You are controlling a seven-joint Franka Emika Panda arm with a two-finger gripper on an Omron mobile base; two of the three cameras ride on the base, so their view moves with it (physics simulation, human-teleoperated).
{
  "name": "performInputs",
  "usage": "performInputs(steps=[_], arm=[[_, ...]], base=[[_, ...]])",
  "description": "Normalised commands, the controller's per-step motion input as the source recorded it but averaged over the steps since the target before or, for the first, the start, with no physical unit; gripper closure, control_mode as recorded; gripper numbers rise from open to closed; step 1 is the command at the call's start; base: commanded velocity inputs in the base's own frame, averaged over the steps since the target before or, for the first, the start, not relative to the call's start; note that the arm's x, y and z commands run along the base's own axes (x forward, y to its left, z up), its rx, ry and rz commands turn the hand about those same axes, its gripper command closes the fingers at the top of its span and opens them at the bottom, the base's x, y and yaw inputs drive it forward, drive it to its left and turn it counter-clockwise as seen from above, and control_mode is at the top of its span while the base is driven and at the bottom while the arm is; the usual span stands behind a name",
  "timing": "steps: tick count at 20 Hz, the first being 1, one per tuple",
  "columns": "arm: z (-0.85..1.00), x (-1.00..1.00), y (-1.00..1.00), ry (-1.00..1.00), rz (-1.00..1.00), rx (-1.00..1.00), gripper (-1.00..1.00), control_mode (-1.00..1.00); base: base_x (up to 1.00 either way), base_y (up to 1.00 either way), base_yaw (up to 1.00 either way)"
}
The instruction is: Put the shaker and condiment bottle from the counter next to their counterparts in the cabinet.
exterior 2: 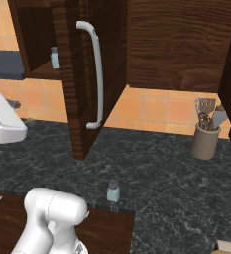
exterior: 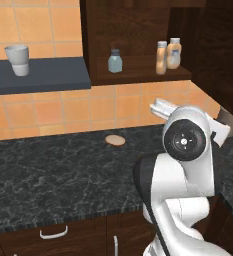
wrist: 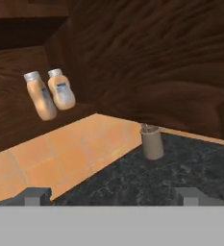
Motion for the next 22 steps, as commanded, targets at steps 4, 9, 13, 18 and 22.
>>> performInputs(steps=[4,9,13,18,22], arm=[[-0.78,-0.90,-0.08,0.00,-0.28,0.00,-1.00,-1.00],[-0.75,-0.45,-0.31,0.00,-0.24,0.03,-1.00,-1.00],[-0.97,-0.09,-0.38,0.00,-0.21,0.02,-1.00,-1.00],[-0.97,-0.15,-0.31,0.03,-0.11,0.01,-1.00,-1.00],[-0.89,-0.03,-0.49,0.00,-0.04,0.03,-1.00,-1.00]], base=[[0.00,0.00,0.00],[0.00,0.00,0.00],[0.00,0.00,0.00],[0.00,0.00,0.00],[0.00,0.00,0.00]])
